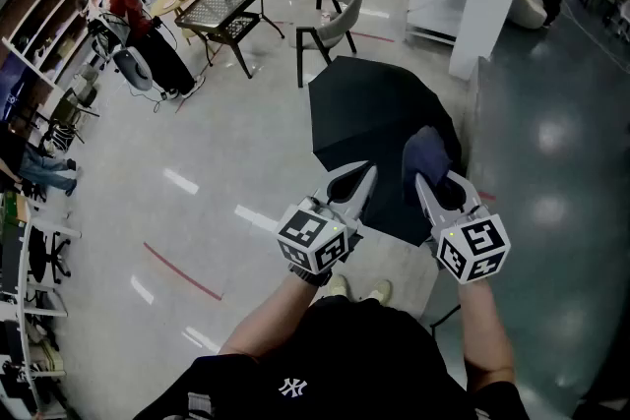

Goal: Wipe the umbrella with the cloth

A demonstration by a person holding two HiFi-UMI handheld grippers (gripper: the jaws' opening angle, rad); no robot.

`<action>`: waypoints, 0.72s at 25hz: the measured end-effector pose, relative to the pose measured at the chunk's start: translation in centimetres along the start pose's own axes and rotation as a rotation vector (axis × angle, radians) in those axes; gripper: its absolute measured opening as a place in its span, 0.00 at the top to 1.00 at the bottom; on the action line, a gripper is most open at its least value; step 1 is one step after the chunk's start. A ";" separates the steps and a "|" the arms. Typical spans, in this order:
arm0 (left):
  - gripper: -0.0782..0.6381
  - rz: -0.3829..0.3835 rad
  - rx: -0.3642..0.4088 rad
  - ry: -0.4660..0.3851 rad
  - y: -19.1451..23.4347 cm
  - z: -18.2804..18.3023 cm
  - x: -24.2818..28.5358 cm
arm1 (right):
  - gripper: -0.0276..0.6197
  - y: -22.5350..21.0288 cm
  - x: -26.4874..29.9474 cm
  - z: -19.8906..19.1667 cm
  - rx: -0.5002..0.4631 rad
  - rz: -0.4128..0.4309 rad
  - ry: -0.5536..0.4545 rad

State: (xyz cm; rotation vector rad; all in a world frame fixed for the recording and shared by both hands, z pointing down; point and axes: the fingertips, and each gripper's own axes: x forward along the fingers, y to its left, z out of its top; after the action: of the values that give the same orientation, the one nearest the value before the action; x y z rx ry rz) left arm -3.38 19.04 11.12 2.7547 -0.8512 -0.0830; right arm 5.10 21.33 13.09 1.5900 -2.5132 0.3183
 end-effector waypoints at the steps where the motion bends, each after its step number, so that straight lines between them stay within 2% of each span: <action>1: 0.89 0.000 0.001 0.000 -0.1 0.1 0.1 | 0.83 -0.1 0.0 0.1 0.000 0.001 0.000; 13: 0.89 -0.003 0.000 0.015 -0.6 -0.2 0.5 | 0.83 -0.3 0.0 0.0 0.009 0.009 0.004; 18: 0.89 -0.007 0.001 0.022 -0.7 -0.3 0.5 | 0.83 -0.7 -0.6 0.4 0.065 0.021 -0.014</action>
State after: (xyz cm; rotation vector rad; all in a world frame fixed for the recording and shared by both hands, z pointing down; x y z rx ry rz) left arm -2.56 19.42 11.23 2.7546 -0.8355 -0.0537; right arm 6.00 21.42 12.64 1.5957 -2.5568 0.3968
